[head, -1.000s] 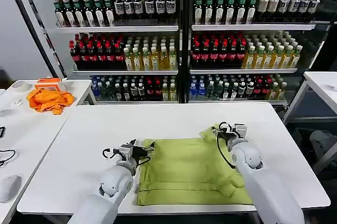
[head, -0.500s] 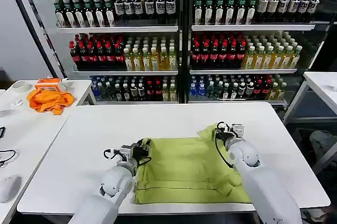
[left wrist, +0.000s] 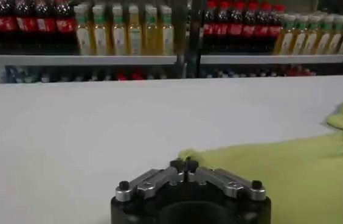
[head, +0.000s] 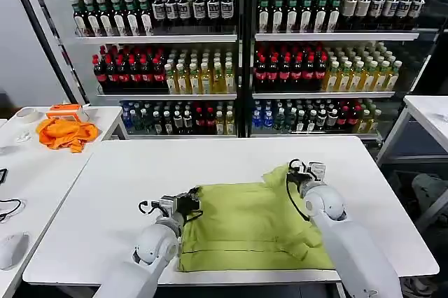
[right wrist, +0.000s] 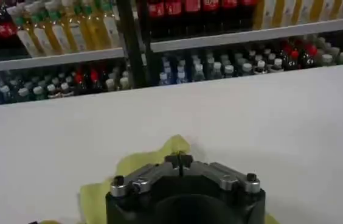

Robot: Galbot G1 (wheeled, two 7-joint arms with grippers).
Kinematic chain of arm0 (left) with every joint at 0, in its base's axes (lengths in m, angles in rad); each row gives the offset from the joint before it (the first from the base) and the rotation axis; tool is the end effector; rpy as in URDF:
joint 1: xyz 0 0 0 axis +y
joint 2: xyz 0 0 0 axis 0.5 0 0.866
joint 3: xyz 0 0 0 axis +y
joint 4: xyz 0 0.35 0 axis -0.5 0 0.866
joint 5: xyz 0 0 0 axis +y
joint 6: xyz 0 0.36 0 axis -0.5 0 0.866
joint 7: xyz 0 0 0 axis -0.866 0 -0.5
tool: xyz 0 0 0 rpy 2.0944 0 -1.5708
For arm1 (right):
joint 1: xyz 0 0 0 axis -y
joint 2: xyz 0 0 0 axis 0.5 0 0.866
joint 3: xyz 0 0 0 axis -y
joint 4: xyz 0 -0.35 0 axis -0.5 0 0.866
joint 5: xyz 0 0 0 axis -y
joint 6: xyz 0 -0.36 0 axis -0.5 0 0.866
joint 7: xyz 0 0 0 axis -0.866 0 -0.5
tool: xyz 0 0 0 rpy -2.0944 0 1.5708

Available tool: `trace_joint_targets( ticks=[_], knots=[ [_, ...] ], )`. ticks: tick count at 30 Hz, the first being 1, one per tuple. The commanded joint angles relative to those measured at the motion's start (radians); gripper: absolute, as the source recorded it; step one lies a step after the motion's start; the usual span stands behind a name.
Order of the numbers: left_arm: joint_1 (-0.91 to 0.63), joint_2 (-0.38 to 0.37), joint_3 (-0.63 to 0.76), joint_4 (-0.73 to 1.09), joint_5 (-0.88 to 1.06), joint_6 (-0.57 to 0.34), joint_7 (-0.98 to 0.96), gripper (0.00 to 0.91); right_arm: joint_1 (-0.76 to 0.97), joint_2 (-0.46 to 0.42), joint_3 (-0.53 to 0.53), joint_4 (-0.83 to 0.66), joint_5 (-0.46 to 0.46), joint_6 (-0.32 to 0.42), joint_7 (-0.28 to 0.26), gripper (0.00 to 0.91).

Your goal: Fold and organize the clothes.

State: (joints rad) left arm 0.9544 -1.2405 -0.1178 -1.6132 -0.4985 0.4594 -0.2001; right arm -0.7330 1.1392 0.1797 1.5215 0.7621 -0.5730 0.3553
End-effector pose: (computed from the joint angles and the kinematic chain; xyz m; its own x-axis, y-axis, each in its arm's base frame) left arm 0.3627 -0.0257 -0.3305 -0.8584 0.2217 0.4626 0.2153 0.9742 -0.0674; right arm 0.4408 -0.0437 -0.2613 -0.8723 -0.0465 0.4868 -0.0022 0.9958 0.0910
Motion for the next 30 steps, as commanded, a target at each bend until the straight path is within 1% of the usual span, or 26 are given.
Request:
trace_joint_targets(
  ticks=[1,7,8,18,19,20,21,22,26,30],
  knots=[
    [0.029,0.009,-0.013,-0.085,-0.008,-0.043,0.003,0.02,-0.032,-0.013,0.028,0.104,0.001,0.001,0.002,0.0],
    [0.075,0.049,-0.034,-0.176,-0.023,-0.056,0.005,0.01,-0.129,-0.048,0.071,0.234,-0.002,0.0,0.0,0.0],
    [0.083,0.057,-0.037,-0.181,-0.027,-0.057,0.004,0.02,-0.143,-0.052,0.076,0.251,-0.003,0.0,0.0,0.0],
    [0.178,0.095,-0.056,-0.311,-0.02,-0.062,0.017,0.02,-0.304,-0.083,0.13,0.403,-0.021,-0.003,-0.002,0.0],
    [0.185,0.098,-0.058,-0.316,-0.017,-0.063,0.022,0.02,-0.321,-0.084,0.134,0.412,-0.028,-0.004,-0.004,0.03],
    [0.196,0.103,-0.058,-0.318,-0.01,-0.063,0.026,0.02,-0.324,-0.082,0.133,0.402,-0.037,-0.004,-0.004,0.474],
    [0.2,0.106,-0.057,-0.316,-0.001,-0.068,0.029,0.02,-0.311,-0.074,0.128,0.381,-0.048,-0.004,0.002,0.826],
    [0.202,0.109,-0.057,-0.311,0.008,-0.074,0.033,0.02,-0.296,-0.068,0.123,0.363,-0.054,-0.004,0.005,0.907],
    [0.186,0.107,-0.051,-0.28,0.014,-0.081,0.035,0.02,-0.126,-0.002,0.075,0.186,-0.057,-0.005,0.036,0.907],
    [0.164,0.1,-0.043,-0.255,0.021,-0.085,0.038,0.02,-0.004,0.054,0.032,-0.003,-0.07,-0.004,0.037,0.907]
  ],
)
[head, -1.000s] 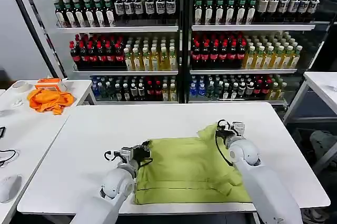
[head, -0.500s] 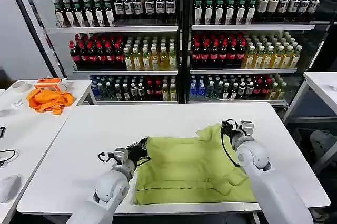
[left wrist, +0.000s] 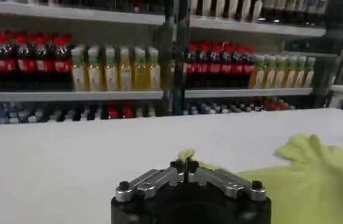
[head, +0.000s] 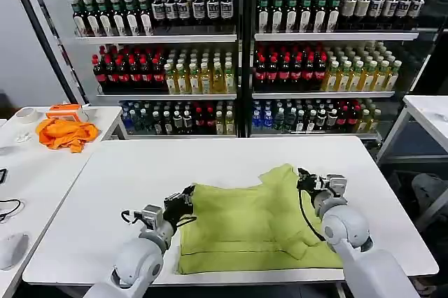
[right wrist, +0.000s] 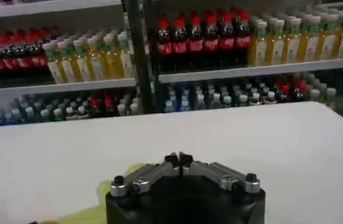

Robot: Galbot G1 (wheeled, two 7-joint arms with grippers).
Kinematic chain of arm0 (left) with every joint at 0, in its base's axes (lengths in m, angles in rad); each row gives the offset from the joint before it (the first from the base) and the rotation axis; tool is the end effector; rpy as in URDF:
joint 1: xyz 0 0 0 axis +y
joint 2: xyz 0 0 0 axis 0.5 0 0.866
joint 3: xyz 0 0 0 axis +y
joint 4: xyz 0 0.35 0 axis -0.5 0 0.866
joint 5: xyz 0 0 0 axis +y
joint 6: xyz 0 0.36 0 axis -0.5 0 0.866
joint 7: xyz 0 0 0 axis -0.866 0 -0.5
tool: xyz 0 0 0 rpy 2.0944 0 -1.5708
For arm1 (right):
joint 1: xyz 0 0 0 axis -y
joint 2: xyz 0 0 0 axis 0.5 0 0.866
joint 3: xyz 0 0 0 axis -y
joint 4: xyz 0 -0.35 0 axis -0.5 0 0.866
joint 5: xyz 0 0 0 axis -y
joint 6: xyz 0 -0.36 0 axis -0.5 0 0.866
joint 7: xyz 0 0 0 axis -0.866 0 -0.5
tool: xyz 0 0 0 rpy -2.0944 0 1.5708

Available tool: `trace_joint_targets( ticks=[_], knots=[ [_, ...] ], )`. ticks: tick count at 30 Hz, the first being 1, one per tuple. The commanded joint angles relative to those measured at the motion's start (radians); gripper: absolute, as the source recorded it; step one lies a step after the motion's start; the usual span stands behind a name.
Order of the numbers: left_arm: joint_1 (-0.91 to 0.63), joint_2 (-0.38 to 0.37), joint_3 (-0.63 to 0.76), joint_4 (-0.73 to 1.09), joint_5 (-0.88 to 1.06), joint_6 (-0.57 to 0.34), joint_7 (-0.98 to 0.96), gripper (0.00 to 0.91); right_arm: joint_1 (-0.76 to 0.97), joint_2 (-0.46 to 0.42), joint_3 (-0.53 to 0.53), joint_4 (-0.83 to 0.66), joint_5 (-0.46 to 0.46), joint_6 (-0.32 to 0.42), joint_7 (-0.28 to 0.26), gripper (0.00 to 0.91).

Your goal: Fold and organize the clothes.

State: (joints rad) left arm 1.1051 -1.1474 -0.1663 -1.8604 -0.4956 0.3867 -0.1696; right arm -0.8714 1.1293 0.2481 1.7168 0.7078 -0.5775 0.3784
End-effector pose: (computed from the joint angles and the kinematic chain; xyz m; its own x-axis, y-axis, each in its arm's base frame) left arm 0.3068 -0.0084 -0.2932 -0.9014 0.2869 0.3242 0.2804 0.9575 -0.0677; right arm 0.3918 -0.0396 -0.2458 -0.9039 -0.0385 0.4260 -0.0088 0.9974 0.0714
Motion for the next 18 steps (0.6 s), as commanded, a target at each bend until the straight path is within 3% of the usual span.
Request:
trace_joint_targets(
  ticks=[1,8,9,10,11,13,18],
  knots=[
    [0.009,0.004,0.007,-0.005,0.02,-0.013,0.008,0.02,0.159,0.074,-0.044,-0.247,-0.017,0.0,0.017,0.907],
    [0.006,0.002,0.01,0.003,0.021,-0.017,0.012,0.02,0.242,0.124,-0.068,-0.401,-0.018,0.0,0.014,0.887],
    [0.006,0.003,0.01,0.004,0.021,-0.017,0.012,0.02,0.244,0.128,-0.071,-0.408,-0.018,0.0,0.013,0.524],
    [0.006,0.004,0.01,0.004,0.02,-0.018,0.013,0.02,0.244,0.132,-0.075,-0.418,-0.017,0.0,0.01,0.353],
    [0.005,0.005,0.009,0.005,0.02,-0.018,0.013,0.02,0.242,0.133,-0.075,-0.42,-0.017,0.0,0.009,0.05],
    [0.005,0.008,0.009,0.004,0.019,-0.018,0.013,0.02,0.239,0.136,-0.075,-0.423,-0.017,0.0,0.001,0.0],
    [0.007,0.011,0.011,0.003,0.02,-0.02,0.014,0.02,0.225,0.135,-0.076,-0.407,-0.012,0.0,-0.011,0.0]
  ],
)
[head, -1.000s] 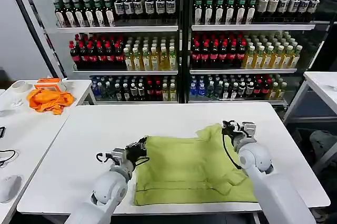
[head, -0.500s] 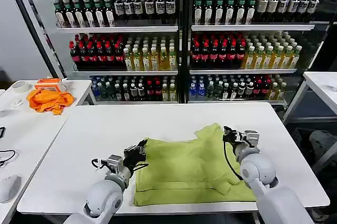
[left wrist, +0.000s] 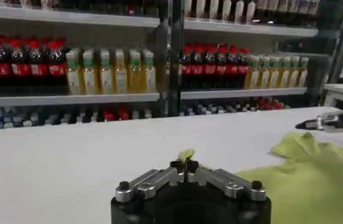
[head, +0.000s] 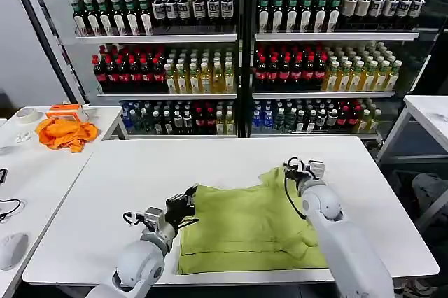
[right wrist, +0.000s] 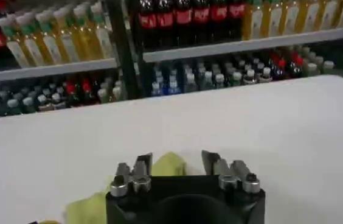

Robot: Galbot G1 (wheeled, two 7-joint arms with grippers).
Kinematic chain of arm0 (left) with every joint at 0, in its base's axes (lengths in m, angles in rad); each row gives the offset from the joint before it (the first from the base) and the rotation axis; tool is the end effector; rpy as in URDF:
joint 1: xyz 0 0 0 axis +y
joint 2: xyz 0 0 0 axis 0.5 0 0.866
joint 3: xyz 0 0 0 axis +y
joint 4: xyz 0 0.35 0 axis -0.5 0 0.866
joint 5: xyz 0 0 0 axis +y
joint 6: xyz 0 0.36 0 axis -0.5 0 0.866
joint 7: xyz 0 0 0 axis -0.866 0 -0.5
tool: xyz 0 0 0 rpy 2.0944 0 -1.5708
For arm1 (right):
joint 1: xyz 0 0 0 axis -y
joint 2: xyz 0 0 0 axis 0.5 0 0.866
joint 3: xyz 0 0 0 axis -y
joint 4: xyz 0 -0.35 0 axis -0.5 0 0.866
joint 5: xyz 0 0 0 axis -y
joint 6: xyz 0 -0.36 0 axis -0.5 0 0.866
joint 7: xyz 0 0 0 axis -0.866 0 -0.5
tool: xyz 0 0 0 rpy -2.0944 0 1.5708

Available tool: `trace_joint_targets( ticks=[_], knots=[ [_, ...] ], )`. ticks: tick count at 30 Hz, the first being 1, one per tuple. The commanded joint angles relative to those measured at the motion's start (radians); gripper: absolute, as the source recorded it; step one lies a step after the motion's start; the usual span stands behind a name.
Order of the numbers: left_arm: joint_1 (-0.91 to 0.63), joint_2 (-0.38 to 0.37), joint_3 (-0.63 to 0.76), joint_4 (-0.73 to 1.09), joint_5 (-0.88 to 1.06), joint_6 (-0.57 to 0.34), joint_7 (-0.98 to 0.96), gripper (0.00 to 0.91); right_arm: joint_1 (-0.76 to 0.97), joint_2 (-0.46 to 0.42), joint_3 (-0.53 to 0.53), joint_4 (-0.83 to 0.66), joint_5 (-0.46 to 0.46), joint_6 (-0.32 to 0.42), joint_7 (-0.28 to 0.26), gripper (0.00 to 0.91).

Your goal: Fold and organize the clothes.

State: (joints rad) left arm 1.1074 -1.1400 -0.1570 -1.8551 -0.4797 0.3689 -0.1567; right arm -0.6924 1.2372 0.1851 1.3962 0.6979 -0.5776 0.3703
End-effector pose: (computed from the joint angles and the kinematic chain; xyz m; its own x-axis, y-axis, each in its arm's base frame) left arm 0.3053 -0.0085 -0.2969 -0.9004 0.2978 0.3171 0.2966 0.9535 -0.0535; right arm 0.4624 -0.0239 -0.2855 -0.8452 -0.0066 0.5344 0.0480 0.9949 0.0882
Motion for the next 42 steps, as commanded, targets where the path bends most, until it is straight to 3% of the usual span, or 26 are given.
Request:
trace_joint_targets(
  ticks=[1,23,35,42],
  knots=[
    [0.005,0.004,0.002,-0.002,0.004,-0.002,0.001,0.02,0.045,0.027,-0.014,-0.085,-0.002,0.0,-0.004,0.0],
    [0.022,-0.005,-0.01,-0.03,0.003,-0.027,-0.002,0.02,-0.003,-0.005,0.009,0.031,0.029,0.024,-0.011,0.0],
    [0.097,0.015,-0.04,-0.126,0.001,-0.061,0.003,0.02,-0.16,-0.077,0.054,0.365,0.026,0.006,-0.007,0.0],
    [0.158,0.012,-0.05,-0.162,0.022,-0.056,0.014,0.02,-0.374,-0.119,0.117,0.585,0.006,0.0,-0.008,0.0]
  ],
)
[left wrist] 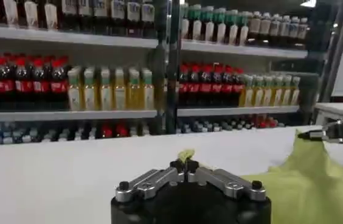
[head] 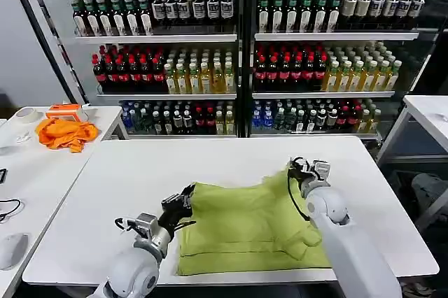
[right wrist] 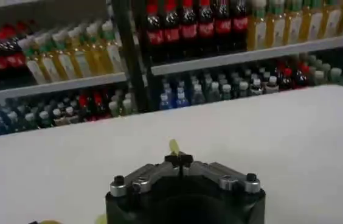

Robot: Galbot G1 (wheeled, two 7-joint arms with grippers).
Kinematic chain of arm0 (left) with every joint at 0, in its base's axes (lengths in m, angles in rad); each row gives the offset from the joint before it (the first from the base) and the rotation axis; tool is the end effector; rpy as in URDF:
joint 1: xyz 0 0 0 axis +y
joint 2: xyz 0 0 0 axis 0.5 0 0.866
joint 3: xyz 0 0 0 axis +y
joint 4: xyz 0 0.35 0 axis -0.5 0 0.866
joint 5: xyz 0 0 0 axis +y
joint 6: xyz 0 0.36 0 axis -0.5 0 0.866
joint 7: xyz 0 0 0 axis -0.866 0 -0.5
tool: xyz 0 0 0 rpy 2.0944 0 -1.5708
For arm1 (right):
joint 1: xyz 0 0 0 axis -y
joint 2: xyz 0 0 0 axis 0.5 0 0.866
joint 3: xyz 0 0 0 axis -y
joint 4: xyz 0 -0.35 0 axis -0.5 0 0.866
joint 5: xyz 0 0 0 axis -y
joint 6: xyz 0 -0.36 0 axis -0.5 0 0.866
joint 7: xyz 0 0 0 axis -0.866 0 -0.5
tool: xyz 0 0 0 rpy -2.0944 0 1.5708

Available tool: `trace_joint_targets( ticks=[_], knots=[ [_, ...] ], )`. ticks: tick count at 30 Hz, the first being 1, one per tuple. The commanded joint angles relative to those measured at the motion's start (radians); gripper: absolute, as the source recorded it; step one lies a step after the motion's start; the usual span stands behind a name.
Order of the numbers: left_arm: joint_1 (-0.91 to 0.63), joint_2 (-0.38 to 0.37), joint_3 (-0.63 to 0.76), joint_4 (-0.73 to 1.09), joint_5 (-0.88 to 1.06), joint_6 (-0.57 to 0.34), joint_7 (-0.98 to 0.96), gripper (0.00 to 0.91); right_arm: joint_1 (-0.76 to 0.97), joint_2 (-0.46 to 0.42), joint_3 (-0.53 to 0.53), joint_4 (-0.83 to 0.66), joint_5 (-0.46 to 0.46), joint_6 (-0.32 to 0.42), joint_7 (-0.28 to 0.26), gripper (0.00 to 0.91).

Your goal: Fold and organize the clothes.

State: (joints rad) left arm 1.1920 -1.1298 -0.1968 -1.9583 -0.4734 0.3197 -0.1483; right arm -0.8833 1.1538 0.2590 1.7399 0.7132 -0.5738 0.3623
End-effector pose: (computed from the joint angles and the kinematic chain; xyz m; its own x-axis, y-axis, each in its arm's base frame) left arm 0.2779 -0.0054 -0.2822 -0.9176 0.3143 0.2432 0.3053 0.9493 -0.0747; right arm 0.3872 -0.0324 -0.2423 -0.9094 -0.0741 0.4092 -0.0294 0.9930 0.1144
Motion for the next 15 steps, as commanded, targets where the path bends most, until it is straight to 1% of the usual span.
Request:
trace_joint_targets(
  ticks=[1,4,5,10,15],
  knots=[
    [0.083,0.003,-0.012,-0.064,0.019,-0.007,0.008,0.02,-0.222,-0.047,0.059,0.283,-0.009,-0.003,-0.001,0.0],
    [0.105,0.004,-0.018,-0.074,0.024,-0.007,0.01,0.02,-0.301,-0.072,0.118,0.353,-0.008,-0.003,-0.005,0.0],
    [0.116,0.004,-0.021,-0.075,0.025,-0.008,0.009,0.02,-0.345,-0.09,0.162,0.392,-0.007,-0.002,-0.012,0.0],
    [0.159,0.003,-0.036,-0.092,0.026,-0.011,0.008,0.02,-0.46,-0.134,0.278,0.467,0.011,0.001,-0.025,0.0],
    [0.217,-0.009,-0.044,-0.111,0.048,-0.015,0.003,0.02,-0.565,-0.133,0.338,0.507,0.018,0.005,-0.033,0.0]
  ],
)
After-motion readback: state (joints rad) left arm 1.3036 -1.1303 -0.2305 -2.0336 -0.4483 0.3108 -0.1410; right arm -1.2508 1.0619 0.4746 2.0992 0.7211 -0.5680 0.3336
